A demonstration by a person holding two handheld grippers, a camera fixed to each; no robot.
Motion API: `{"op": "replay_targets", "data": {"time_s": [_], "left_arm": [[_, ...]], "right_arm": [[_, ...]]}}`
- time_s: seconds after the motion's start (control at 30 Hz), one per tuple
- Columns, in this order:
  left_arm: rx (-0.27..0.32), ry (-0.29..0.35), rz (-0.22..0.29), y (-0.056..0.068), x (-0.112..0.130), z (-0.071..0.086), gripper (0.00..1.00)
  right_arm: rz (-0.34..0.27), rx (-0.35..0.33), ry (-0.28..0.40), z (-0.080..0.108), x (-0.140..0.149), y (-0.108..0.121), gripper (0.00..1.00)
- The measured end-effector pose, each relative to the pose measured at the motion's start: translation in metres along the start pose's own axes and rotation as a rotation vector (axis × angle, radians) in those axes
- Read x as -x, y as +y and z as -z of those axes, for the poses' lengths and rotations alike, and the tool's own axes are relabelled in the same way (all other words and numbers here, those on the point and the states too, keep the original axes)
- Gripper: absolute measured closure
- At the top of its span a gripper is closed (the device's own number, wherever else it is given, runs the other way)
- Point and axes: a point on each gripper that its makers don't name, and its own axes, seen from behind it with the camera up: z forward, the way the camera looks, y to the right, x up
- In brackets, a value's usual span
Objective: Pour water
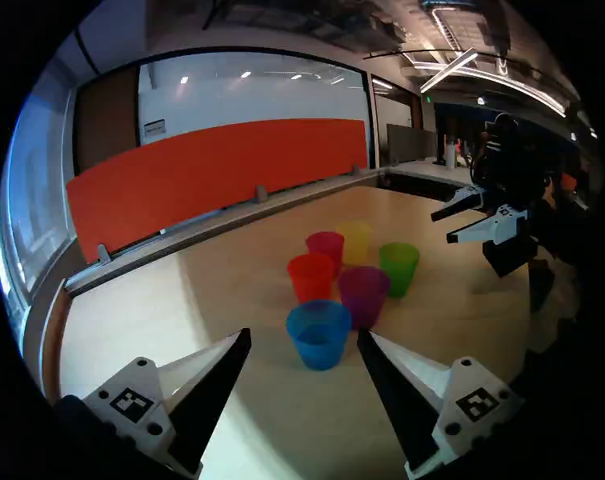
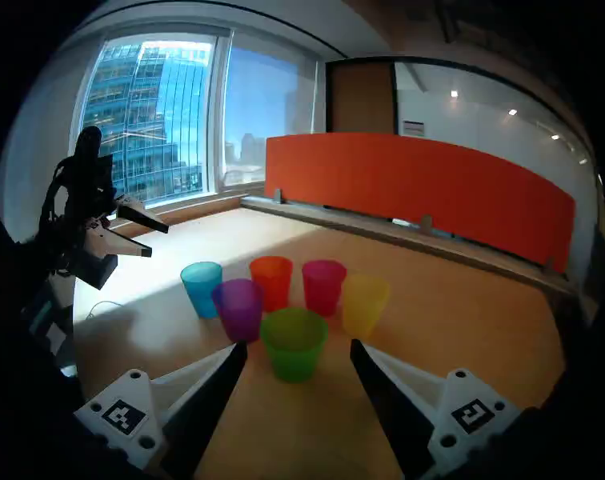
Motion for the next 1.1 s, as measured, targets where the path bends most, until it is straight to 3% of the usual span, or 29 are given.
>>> {"op": "replay_targets", "data": {"time_s": [0.4, 0.67, 0.93, 1.1], "left_arm": [[-0.101, 0.107, 0.021, -0.011, -0.017, 0.011, 0.01], [-0.179, 0.187, 0.051, -0.022, -0.031, 0.018, 0.01], [-0.308, 0.274, 0.093, -0.041, -0.042, 0.028, 0.01], [-0.374, 0.315, 0.12, -0.05, -0.046, 0.034, 0.01]], "right_arm": [[-0.017, 0.142, 0.128, 0.014, -0.031, 0.019, 0.0], [-0.044, 0.285, 0.206, 0.024, -0.043, 0.044, 0.0], [-0.067, 0.453, 0.294, 0.037, -0.054, 0.077, 0.0], [-0.063, 0.514, 0.331, 0.042, -0.062, 0.086, 0.0]]}}
